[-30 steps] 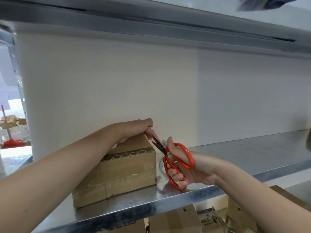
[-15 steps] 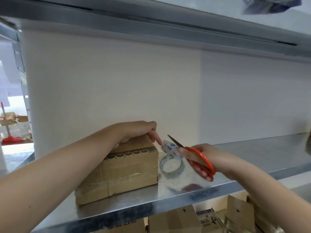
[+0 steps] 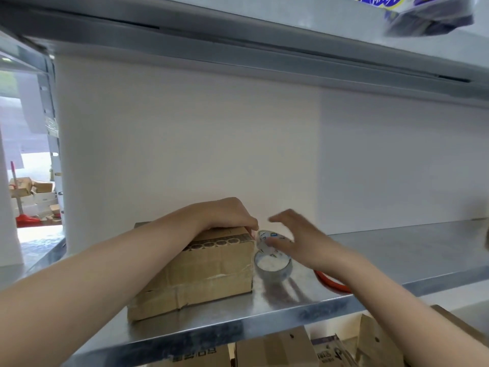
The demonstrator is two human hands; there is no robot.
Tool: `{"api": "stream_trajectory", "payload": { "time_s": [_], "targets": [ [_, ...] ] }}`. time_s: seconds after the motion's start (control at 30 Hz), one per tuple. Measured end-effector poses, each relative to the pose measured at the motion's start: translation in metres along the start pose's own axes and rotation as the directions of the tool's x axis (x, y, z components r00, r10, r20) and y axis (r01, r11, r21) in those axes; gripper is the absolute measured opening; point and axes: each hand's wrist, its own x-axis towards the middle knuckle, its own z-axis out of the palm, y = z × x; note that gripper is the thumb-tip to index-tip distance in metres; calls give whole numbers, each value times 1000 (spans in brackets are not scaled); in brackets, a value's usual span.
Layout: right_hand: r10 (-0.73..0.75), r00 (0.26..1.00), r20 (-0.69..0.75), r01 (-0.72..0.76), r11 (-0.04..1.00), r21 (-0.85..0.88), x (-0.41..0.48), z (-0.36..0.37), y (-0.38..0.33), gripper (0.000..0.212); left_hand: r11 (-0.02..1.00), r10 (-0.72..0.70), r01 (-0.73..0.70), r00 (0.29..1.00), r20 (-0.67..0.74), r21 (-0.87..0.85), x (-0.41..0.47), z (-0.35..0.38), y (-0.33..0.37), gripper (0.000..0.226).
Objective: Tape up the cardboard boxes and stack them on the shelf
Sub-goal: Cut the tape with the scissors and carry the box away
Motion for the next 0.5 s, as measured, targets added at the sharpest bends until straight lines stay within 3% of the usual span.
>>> {"api": "stream_trajectory", "payload": {
  "time_s": [0.1,0.2,0.27,0.33,0.4,0.47,0.5],
  "targets": [
    [21,991,131,-43,985,166,18,29,-12,39,993,-7,18,996,-89,120,0,6,1,40],
    [22,994,109,-36,992,123,23,36,-13,19,948,35,44,970,-239,315,-9,6,8,48],
    [57,986,154,-74,991,109,20,34,-9,16,925,128,23,922,-366,380,-26,-3,14,51],
    [83,986,146,-78,996,-43,18,31,-8,26,962,157,-21,859,-488,273,-49,-20,15,49],
    [38,999,-16,-40,991,-131,17,27,-16,33,992,116,-62,786,-607,110,-82,-33,8,40],
    [58,979,-195,-20,981,194,10,23,-40,35,993,56,-117,697,-715,-36,-116,-29,-10,35],
    [132,975,-178,-38,892,451,7,22,-56,37,985,3,-128,671,-742,-111,-131,-23,-21,33]
  ]
}}
